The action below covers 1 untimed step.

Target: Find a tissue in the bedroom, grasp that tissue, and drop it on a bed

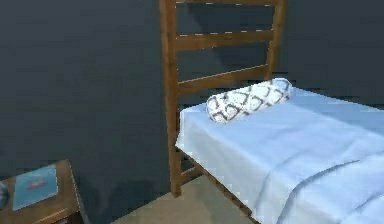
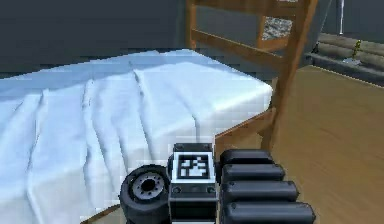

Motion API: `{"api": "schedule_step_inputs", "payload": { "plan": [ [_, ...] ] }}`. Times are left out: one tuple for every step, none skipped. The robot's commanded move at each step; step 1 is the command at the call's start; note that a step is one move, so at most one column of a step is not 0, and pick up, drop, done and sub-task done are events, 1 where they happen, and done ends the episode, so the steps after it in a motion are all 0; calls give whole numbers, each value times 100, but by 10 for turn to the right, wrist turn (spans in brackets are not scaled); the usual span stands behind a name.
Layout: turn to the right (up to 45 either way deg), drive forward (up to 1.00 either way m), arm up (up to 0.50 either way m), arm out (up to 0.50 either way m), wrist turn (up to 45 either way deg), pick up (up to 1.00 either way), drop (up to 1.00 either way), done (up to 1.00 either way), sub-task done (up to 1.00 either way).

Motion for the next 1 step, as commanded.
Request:
{"api": "schedule_step_inputs", "payload": {
  "plan": [
    [-450, 0, 0, 0, 0, 0, 0, 0, 0]
  ]
}}
